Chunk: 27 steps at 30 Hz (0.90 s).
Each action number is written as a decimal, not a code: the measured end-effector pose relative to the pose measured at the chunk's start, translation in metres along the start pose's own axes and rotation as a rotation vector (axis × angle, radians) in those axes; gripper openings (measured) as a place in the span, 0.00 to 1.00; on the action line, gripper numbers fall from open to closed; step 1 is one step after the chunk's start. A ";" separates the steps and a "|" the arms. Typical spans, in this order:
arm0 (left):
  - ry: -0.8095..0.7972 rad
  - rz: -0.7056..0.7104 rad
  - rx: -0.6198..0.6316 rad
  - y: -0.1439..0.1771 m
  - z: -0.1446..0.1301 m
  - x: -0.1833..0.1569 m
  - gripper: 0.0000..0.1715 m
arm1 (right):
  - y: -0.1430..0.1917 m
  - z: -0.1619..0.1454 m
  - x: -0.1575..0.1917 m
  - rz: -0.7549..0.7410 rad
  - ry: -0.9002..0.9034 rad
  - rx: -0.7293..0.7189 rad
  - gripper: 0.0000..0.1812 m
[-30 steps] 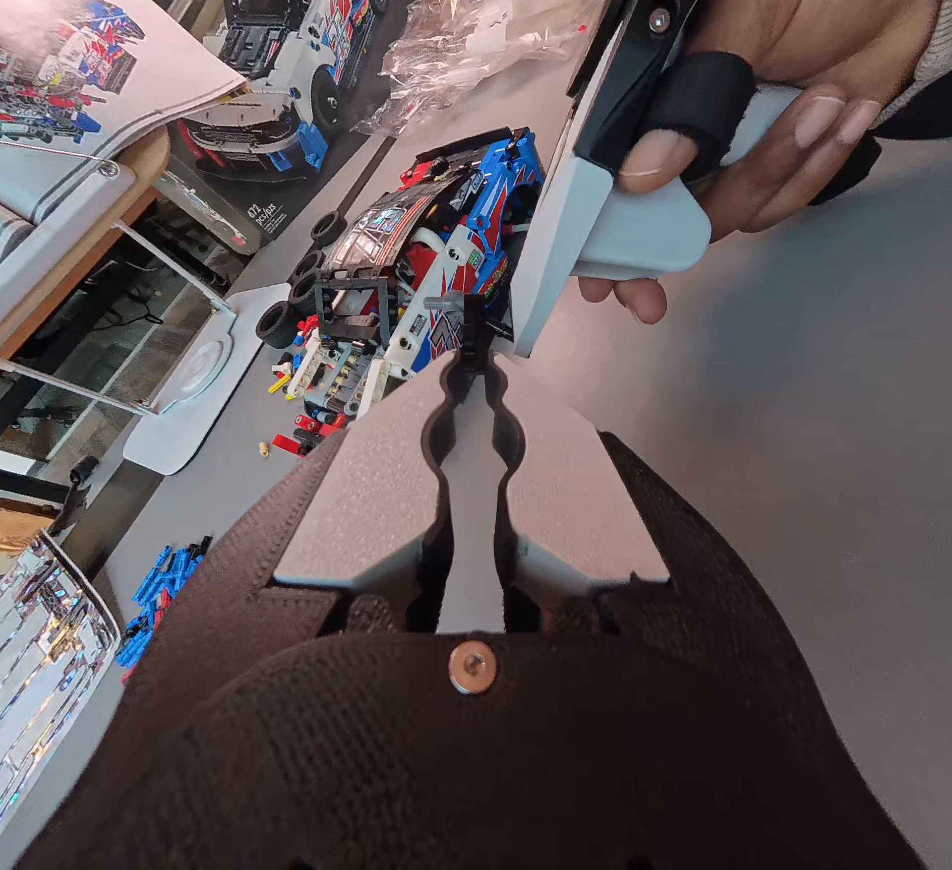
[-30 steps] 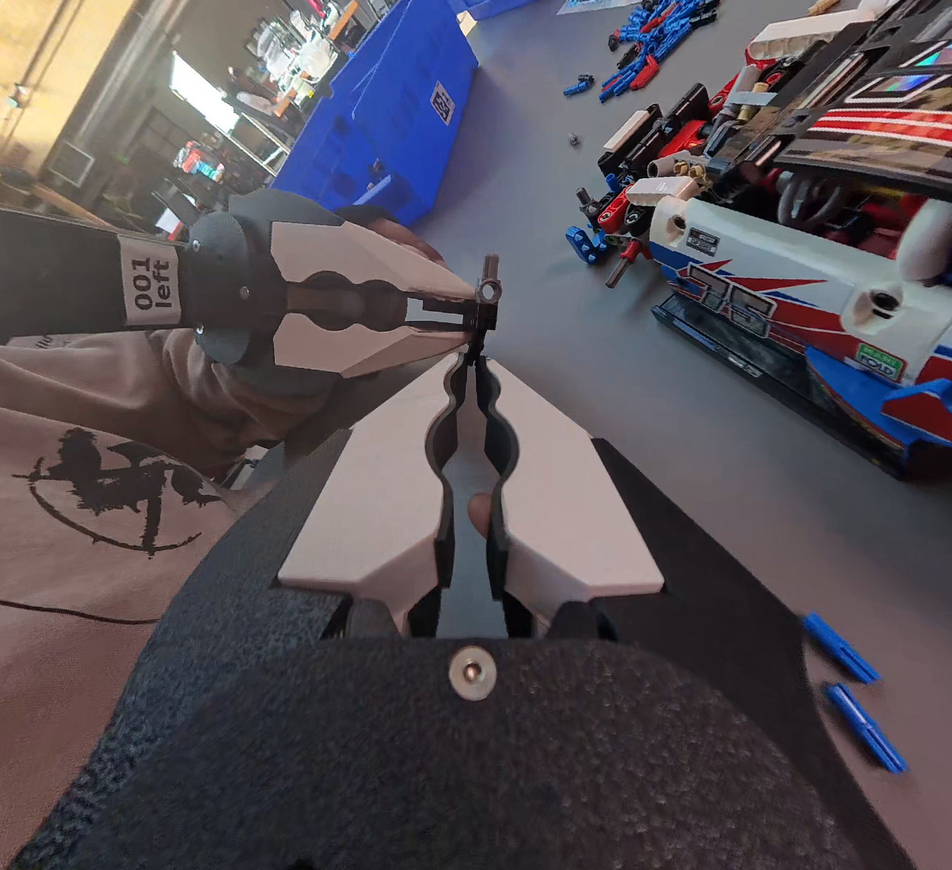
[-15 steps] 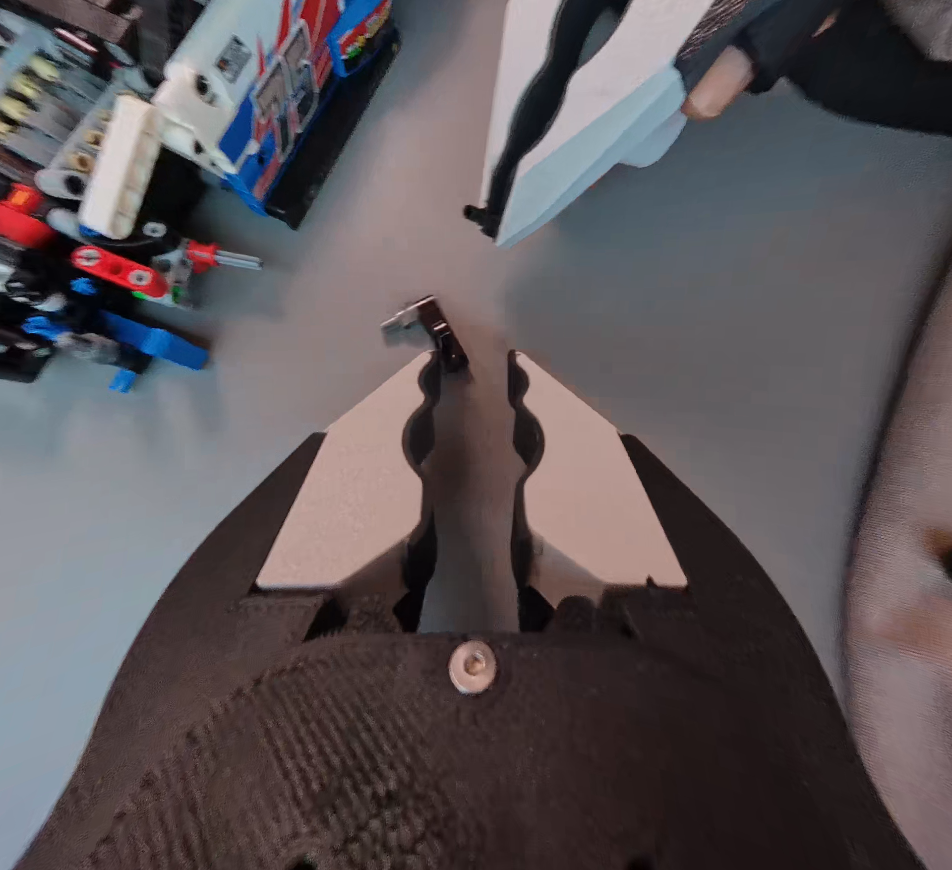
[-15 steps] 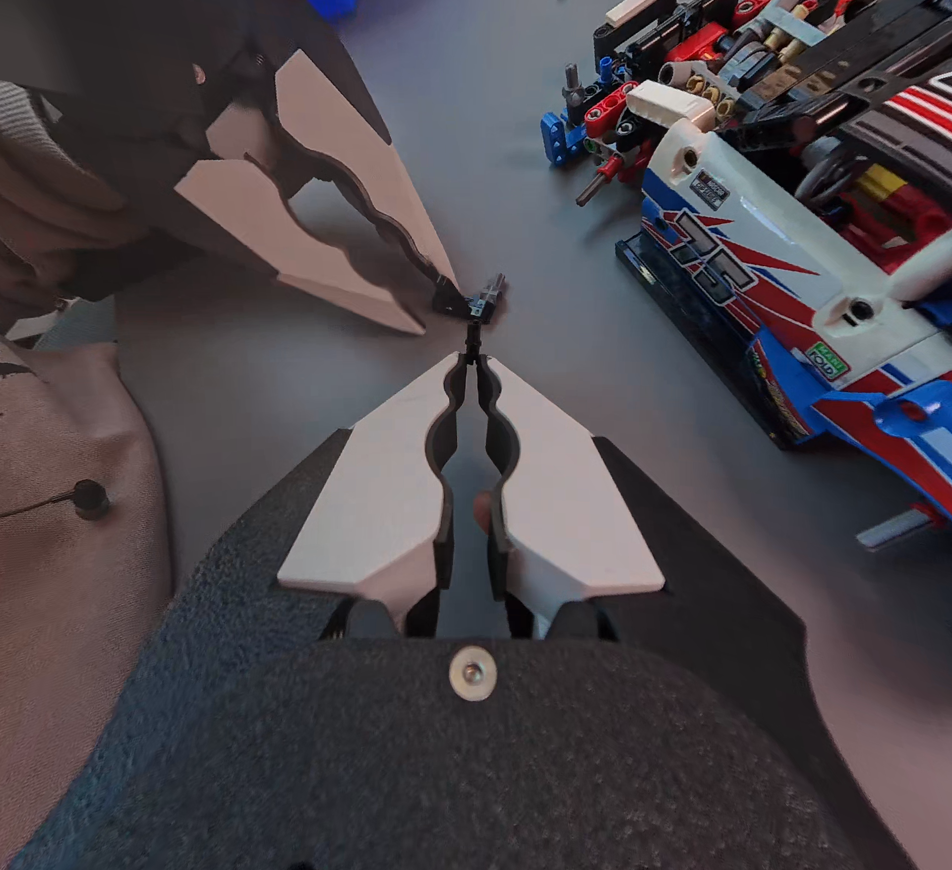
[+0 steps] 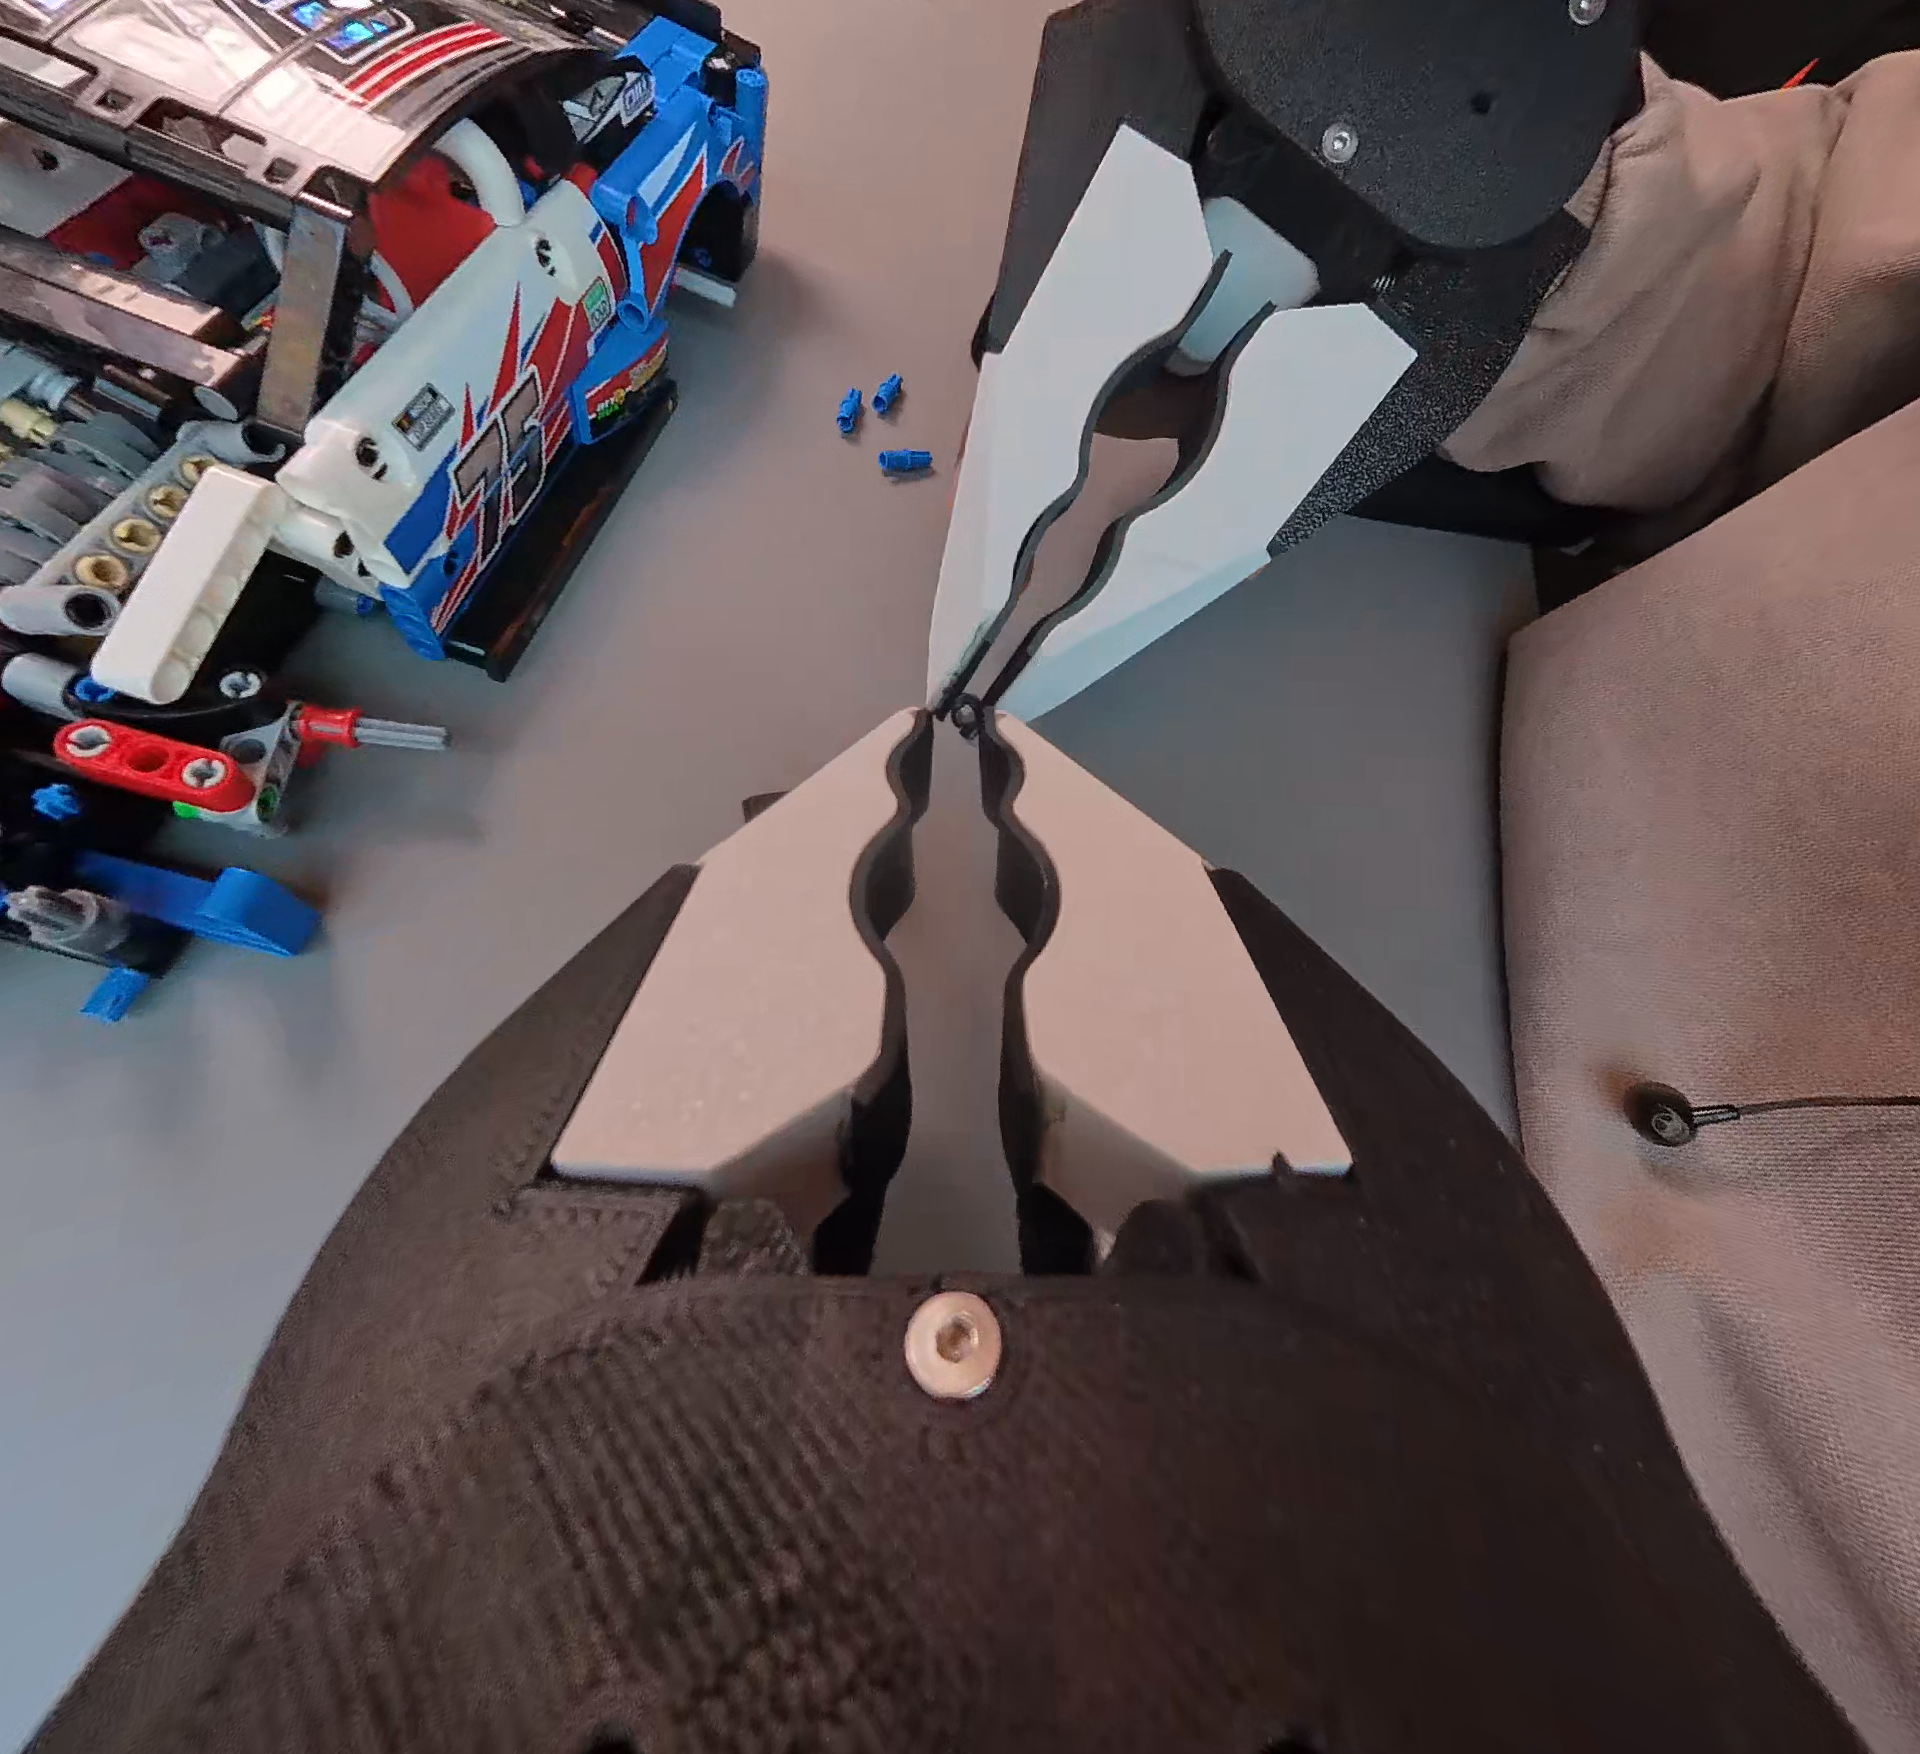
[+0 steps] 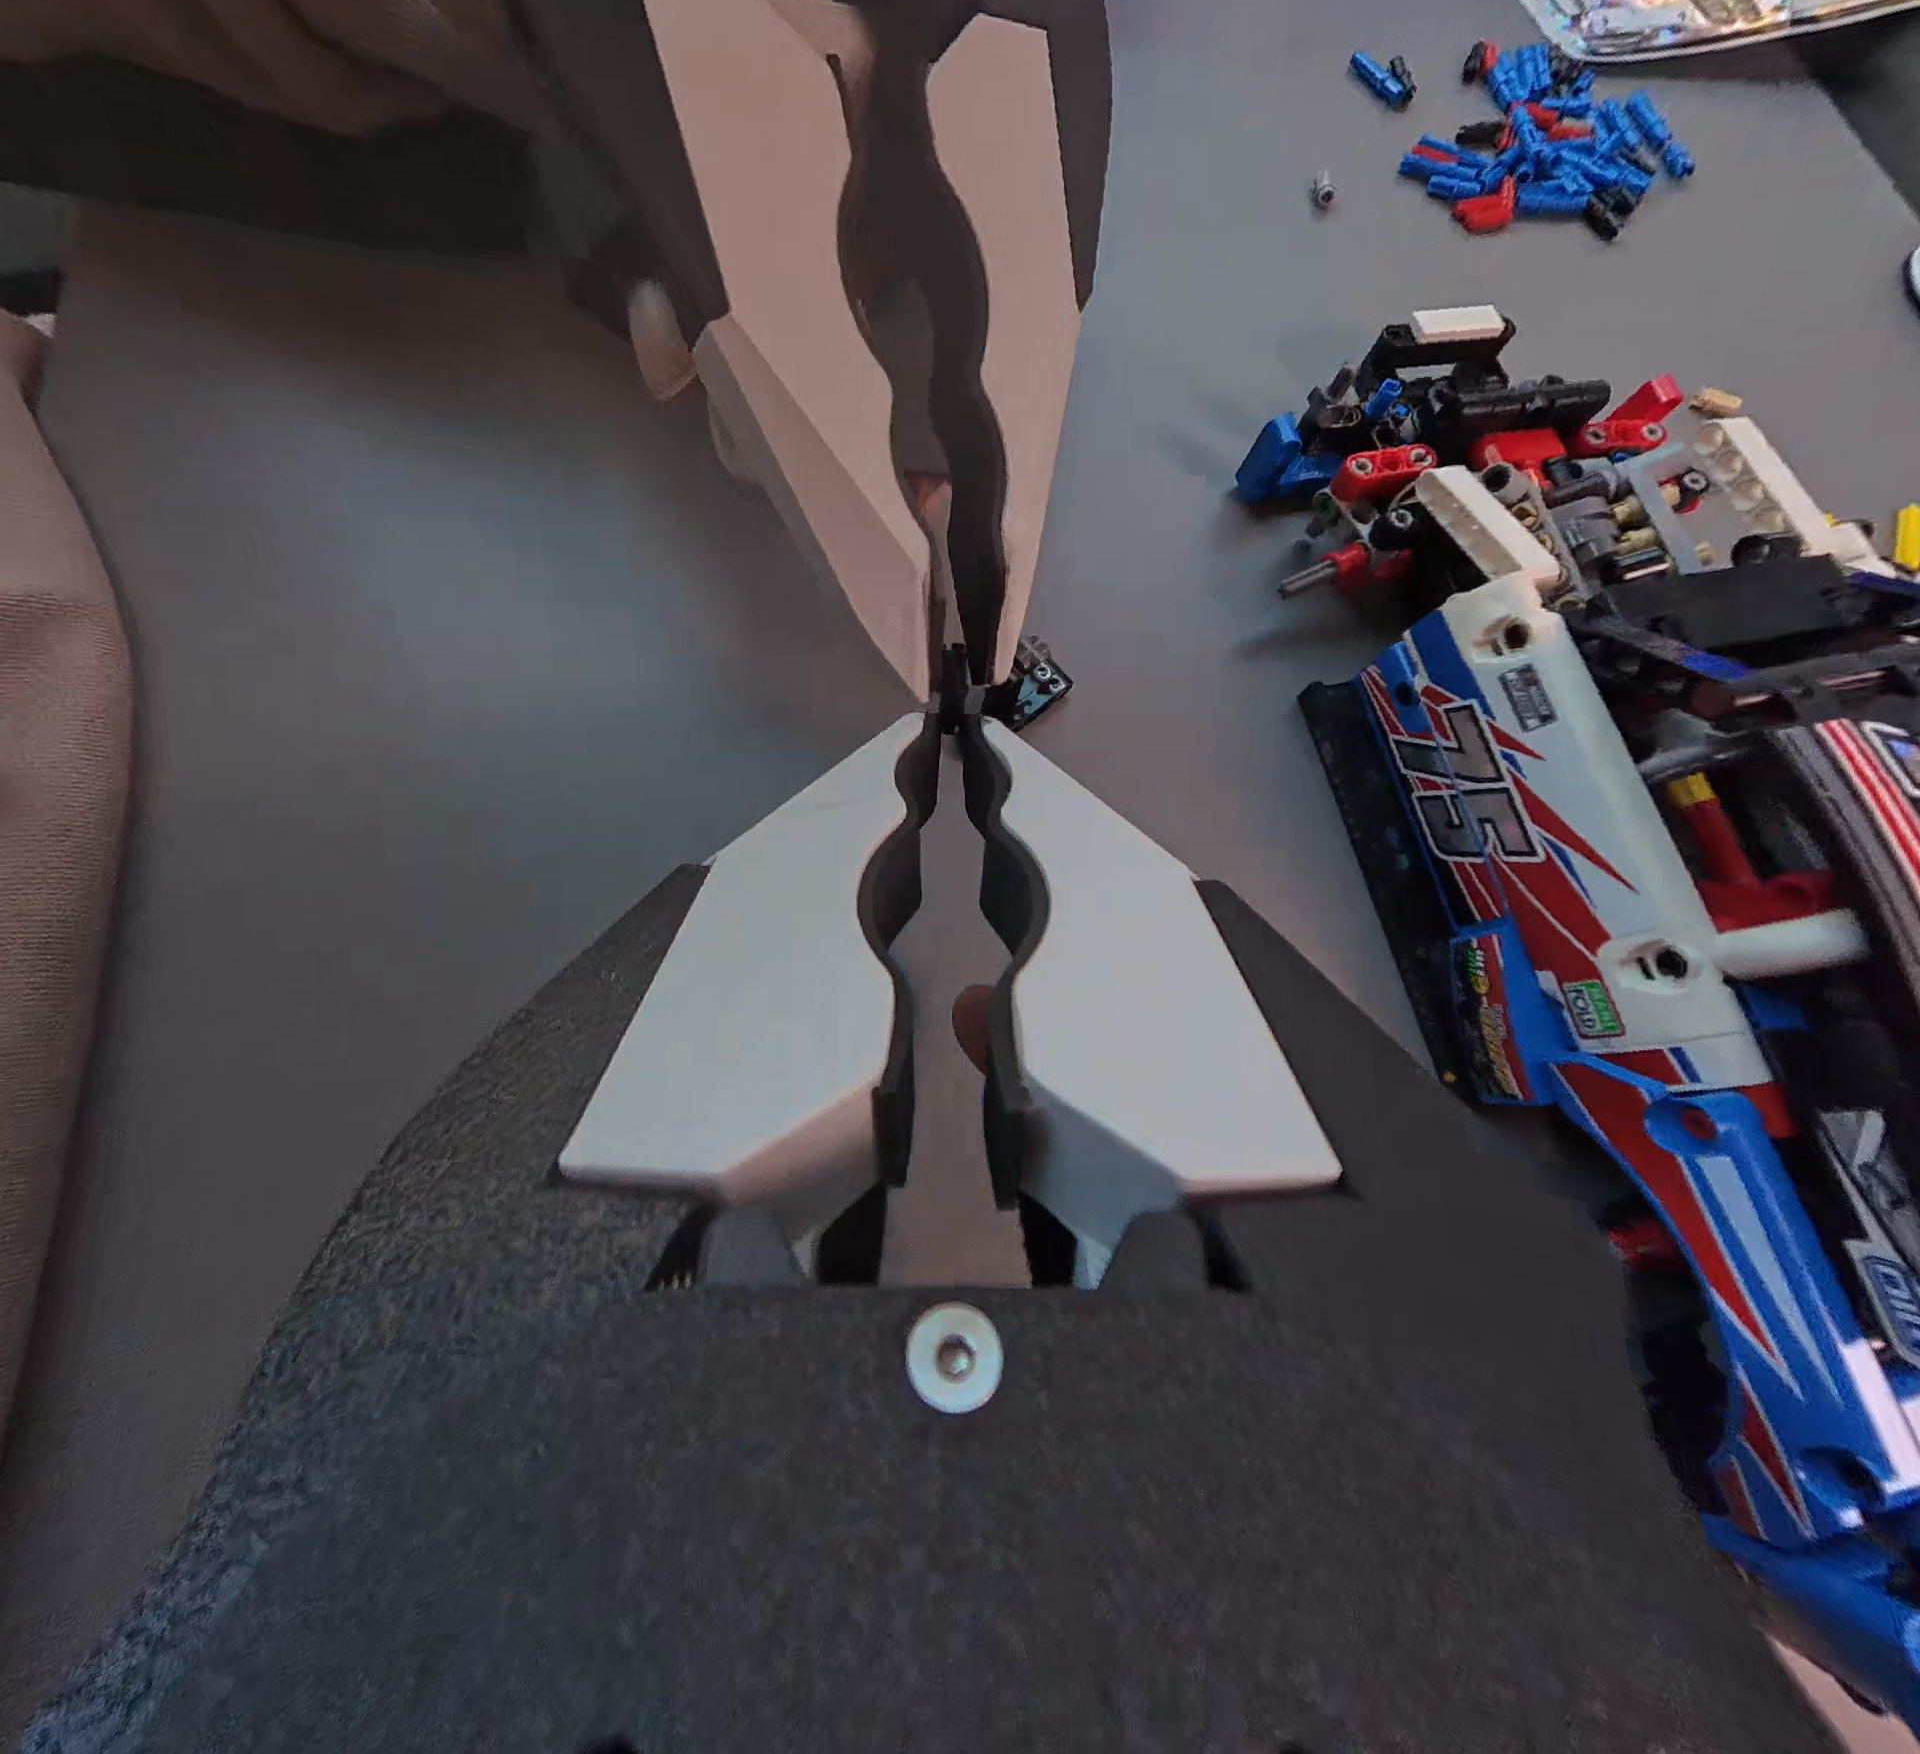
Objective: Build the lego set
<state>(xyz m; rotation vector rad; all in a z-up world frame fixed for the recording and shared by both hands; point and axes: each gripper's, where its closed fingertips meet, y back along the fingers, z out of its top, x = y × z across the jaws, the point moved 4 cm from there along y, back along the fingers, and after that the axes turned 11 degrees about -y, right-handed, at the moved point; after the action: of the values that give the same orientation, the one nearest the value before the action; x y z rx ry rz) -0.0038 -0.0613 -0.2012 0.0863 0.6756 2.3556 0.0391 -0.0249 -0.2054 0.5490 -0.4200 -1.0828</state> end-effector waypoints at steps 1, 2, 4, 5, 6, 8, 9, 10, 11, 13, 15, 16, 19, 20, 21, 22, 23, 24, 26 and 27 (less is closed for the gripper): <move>0.007 -0.013 -0.017 0.000 0.001 -0.001 0.02 | 0.001 0.002 0.000 -0.016 0.024 -0.008 0.01; 0.017 -0.016 -0.033 0.001 0.002 -0.001 0.02 | 0.002 0.003 0.000 -0.028 0.046 -0.017 0.01; 0.053 -0.035 -0.093 0.005 0.007 0.001 0.01 | 0.006 0.007 -0.001 -0.038 0.084 -0.065 0.01; 0.087 -0.055 -0.149 0.009 0.012 0.002 0.01 | 0.009 0.012 -0.002 -0.045 0.102 -0.114 0.01; 0.139 -0.098 -0.213 0.014 0.017 0.002 0.01 | 0.014 0.018 -0.002 -0.042 0.118 -0.174 0.01; 0.265 -0.208 -0.343 0.023 0.027 0.000 0.01 | 0.024 0.030 0.001 -0.016 0.124 -0.302 0.01; 0.317 -0.261 -0.392 0.026 0.031 -0.001 0.01 | 0.028 0.035 0.003 -0.003 0.128 -0.356 0.02; 0.358 -0.303 -0.423 0.028 0.033 -0.002 0.01 | 0.032 0.039 0.005 0.002 0.144 -0.395 0.02; 0.389 -0.340 -0.448 0.030 0.035 -0.003 0.01 | 0.034 0.041 0.007 -0.008 0.169 -0.425 0.03; 0.445 -0.407 -0.485 0.032 0.038 -0.006 0.01 | 0.038 0.045 0.011 -0.019 0.216 -0.475 0.04; 0.497 -0.481 -0.502 0.033 0.039 -0.010 0.01 | 0.042 0.048 0.013 -0.027 0.249 -0.505 0.07; 0.526 -0.519 -0.506 0.033 0.039 -0.012 0.01 | 0.043 0.049 0.015 -0.023 0.267 -0.516 0.08; 0.593 -0.618 -0.500 0.032 0.038 -0.019 0.01 | 0.046 0.048 0.024 0.003 0.338 -0.522 0.06; 0.613 -0.640 -0.494 0.031 0.037 -0.020 0.01 | 0.046 0.048 0.027 0.003 0.367 -0.515 0.05; 0.632 -0.670 -0.485 0.031 0.037 -0.023 0.01 | 0.046 0.047 0.030 0.002 0.400 -0.508 0.04; 0.649 -0.700 -0.483 0.031 0.036 -0.025 0.01 | 0.047 0.046 0.033 0.010 0.418 -0.501 0.04; 0.662 -0.726 -0.481 0.031 0.036 -0.027 0.01 | 0.048 0.047 0.035 0.025 0.417 -0.499 0.04; 0.672 -0.748 -0.473 0.030 0.035 -0.030 0.01 | 0.049 0.046 0.038 0.044 0.417 -0.493 0.04; 0.683 -0.754 -0.454 0.029 0.034 -0.030 0.02 | 0.049 0.045 0.041 0.077 0.412 -0.464 0.02; 0.668 -0.711 -0.453 0.028 0.035 -0.026 0.03 | 0.049 0.044 0.037 0.086 0.380 -0.454 0.02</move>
<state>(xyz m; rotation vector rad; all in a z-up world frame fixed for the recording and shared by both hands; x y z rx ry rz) 0.0079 -0.0801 -0.1546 -1.0066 0.3514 1.7453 0.0640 -0.0507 -0.1392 0.3165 0.1347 -0.9262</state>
